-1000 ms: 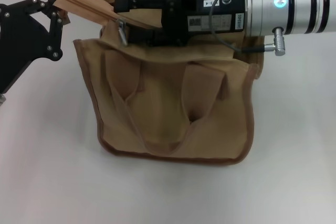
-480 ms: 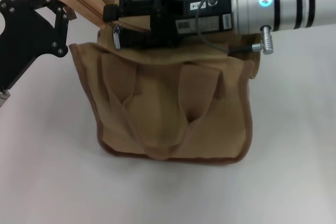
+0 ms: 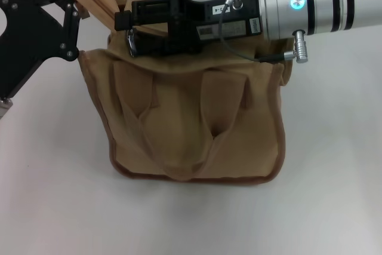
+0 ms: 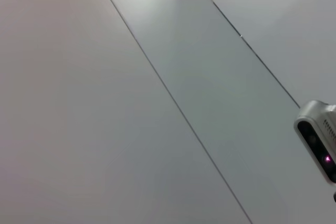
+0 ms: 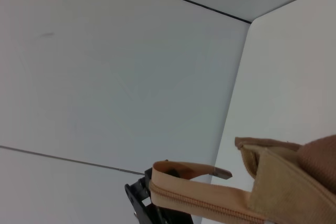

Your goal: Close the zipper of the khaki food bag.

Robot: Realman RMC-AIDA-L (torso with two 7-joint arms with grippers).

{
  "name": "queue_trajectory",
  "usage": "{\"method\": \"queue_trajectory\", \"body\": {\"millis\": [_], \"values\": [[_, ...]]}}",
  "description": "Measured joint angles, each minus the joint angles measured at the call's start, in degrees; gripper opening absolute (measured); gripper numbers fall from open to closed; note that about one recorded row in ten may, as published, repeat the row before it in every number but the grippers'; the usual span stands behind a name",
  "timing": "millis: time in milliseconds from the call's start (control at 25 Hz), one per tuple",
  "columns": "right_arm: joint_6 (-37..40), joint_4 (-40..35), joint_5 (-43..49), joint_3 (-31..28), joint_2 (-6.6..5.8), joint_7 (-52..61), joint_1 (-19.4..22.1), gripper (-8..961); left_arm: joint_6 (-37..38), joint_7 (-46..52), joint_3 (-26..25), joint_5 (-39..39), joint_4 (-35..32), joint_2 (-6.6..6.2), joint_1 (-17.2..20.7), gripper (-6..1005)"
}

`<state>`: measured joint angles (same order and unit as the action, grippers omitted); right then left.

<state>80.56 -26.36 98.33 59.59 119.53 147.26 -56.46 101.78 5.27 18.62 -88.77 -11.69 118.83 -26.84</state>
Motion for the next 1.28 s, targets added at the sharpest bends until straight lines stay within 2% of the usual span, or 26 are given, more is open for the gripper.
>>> {"method": "queue_trajectory", "body": {"millis": [640, 1280], "values": [[0.48, -0.24, -0.22, 1.04, 0.09, -4.9, 0.59, 770, 1.15, 1.49, 0.84, -0.39, -0.07, 0.0, -1.38, 12], [-0.37, -1.59, 0.21, 2.29, -0.01, -6.98, 0.38, 743, 2.14, 4.21, 2.12, 1.49, -0.4, -0.14, -0.73, 12]]}}
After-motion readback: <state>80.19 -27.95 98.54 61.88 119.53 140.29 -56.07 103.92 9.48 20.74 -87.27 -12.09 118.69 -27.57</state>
